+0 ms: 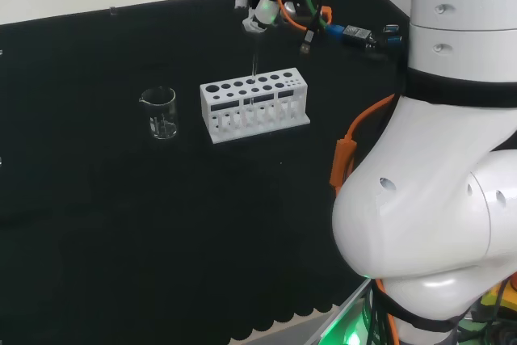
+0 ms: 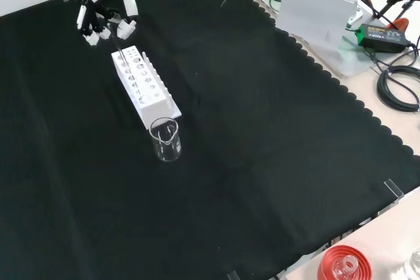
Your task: Put the glass rod back on the white test tube rack.
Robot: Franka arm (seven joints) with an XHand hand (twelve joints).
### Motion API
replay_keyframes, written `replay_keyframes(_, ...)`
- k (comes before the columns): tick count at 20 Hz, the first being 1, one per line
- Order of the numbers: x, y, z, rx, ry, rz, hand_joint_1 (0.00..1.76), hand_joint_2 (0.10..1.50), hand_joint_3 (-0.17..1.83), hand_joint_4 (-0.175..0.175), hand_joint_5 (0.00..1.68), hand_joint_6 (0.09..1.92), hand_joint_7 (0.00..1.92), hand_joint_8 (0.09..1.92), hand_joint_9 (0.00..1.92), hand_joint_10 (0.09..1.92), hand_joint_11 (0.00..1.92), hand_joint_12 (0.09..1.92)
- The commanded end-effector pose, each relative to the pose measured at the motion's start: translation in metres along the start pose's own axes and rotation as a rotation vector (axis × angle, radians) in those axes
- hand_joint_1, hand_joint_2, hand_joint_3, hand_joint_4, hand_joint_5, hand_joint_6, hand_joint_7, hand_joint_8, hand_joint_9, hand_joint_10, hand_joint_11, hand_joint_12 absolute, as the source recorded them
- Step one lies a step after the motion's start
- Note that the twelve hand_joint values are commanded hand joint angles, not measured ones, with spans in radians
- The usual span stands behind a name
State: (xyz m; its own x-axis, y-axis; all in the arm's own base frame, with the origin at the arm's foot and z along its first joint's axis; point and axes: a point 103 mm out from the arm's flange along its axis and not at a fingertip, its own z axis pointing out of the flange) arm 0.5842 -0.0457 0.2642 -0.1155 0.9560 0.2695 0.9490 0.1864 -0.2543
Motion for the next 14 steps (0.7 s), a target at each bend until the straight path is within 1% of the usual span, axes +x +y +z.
replay_keyframes(1, 0.004, -0.010, -0.014, -0.015, 0.004, 0.008, 1.25, 0.44, 0.85, -0.175, 0.58, 0.92, 1.17, 0.65, 1.92, 0.15, 1.92, 0.59)
replay_keyframes(7, 0.014, -0.019, -0.035, -0.024, -0.009, 0.008, 1.25, 0.44, 0.84, -0.175, 0.59, 0.92, 1.15, 0.65, 1.92, 0.15, 1.92, 0.60)
replay_keyframes(11, 0.020, -0.022, -0.047, -0.027, -0.021, 0.009, 1.24, 0.45, 0.83, -0.175, 0.68, 0.88, 1.14, 0.66, 1.92, 0.16, 1.92, 0.61)
replay_keyframes(14, 0.020, -0.024, -0.054, -0.027, -0.027, 0.015, 1.24, 0.46, 0.82, -0.175, 0.70, 0.87, 1.14, 0.67, 1.92, 0.17, 1.92, 0.61)
